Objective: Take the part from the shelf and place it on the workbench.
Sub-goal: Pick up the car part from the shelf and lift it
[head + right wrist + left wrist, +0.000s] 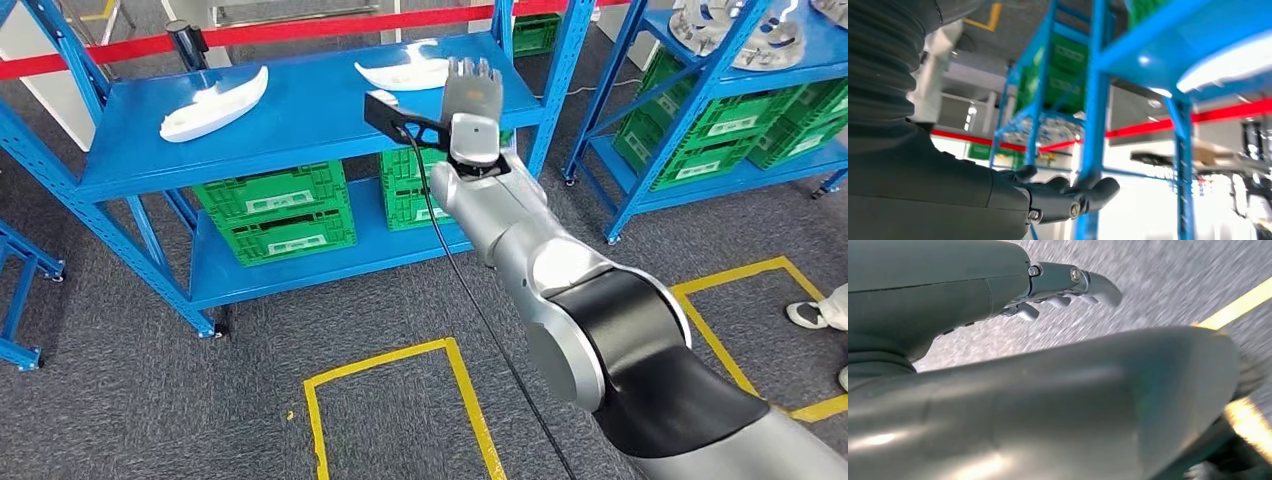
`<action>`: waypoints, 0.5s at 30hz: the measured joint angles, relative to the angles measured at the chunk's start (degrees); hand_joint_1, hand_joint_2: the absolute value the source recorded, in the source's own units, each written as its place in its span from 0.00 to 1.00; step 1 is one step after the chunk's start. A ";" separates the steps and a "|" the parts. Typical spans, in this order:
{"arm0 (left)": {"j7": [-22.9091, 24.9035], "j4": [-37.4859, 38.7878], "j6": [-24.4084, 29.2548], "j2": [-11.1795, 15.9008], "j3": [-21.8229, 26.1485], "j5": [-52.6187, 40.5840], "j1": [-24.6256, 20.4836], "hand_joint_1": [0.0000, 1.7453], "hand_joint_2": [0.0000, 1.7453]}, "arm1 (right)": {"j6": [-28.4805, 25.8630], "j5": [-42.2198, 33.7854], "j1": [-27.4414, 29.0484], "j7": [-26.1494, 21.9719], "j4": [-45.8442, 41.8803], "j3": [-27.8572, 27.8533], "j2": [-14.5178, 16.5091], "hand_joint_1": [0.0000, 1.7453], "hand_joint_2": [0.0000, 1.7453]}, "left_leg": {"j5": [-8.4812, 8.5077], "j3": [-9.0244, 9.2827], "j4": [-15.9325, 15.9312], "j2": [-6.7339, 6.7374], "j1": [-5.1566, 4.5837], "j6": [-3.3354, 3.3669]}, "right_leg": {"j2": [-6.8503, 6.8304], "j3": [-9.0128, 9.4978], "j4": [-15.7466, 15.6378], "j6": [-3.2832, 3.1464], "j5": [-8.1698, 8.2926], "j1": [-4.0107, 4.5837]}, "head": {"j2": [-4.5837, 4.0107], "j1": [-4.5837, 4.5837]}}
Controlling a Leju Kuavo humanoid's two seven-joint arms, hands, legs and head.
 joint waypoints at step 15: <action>0.01 0.21 0.10 -0.31 0.02 0.00 0.02 0.00 0.00 | 0.13 0.00 0.76 0.12 0.54 0.00 -0.78 0.00 1.00 | -4.45 4.64 -0.03 -0.67 -0.30 -0.29 | -0.30 -9.56 -2.91 -1.87 12.13 1.19 | 0.00 0.16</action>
